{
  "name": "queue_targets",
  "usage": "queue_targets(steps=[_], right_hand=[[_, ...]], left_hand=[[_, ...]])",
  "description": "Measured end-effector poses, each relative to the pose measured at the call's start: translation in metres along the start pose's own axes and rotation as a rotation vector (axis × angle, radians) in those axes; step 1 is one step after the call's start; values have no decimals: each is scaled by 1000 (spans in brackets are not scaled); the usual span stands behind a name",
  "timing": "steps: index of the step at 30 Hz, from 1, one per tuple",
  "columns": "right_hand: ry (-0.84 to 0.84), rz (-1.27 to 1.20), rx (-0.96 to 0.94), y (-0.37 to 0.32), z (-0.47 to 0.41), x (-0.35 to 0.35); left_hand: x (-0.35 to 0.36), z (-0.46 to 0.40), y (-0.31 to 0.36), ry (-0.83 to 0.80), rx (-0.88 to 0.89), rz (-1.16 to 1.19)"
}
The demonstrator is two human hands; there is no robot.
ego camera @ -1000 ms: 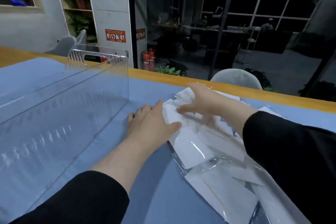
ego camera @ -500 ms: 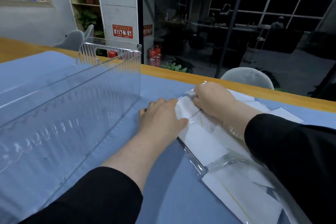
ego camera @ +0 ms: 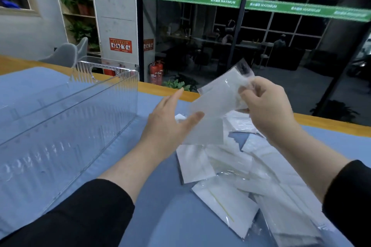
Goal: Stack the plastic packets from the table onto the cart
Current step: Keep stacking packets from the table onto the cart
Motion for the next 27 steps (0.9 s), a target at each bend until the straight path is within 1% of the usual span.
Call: queue_targets(steps=[2,6,8,11,12,13,15,18,19,21,22,23,25,27], right_hand=[[-32,-173,49,-9,23,-18],[-104,-354,180,-4,67,-45],[-170,-474,270,6,87,-51],[-249,-648,378,22,113,-55],[-260,-664,392,26,120,-56],[-264,-649,381,30,127,-57],[-269,-531,296,35,137,-60],[-213,-350,225,38,140,-65],[-219,-285,209,38,141,-65],[-270,-71,141,40,145,-62],[-302,27,119,41,149,-58],[-319,94,114,43,152,-56],[-326,119,116,45,155,-53],[-342,172,86,45,158,-53]], left_hand=[[4,2,13,-48,60,-4],[20,10,31,-214,119,-46],[25,15,37,-269,86,75],[32,23,50,-315,4,353],[35,25,54,-310,4,374],[36,27,58,-299,13,361],[35,31,71,-268,17,350],[24,41,85,-257,-3,346],[21,48,89,-242,-19,356],[20,64,92,-168,-74,382],[21,72,92,-153,-85,351],[23,78,91,-176,-66,268],[29,83,83,-309,33,63],[26,81,82,-428,102,-24]])
Point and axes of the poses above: each hand's wrist, its own z-axis away from the middle knuckle, its own x-axis out of the palm, y = z × x, the point moved 2 cm from there along -z, towards the middle knuckle, and after that the axes turned 12 degrees about x, right-handed, at the moved point
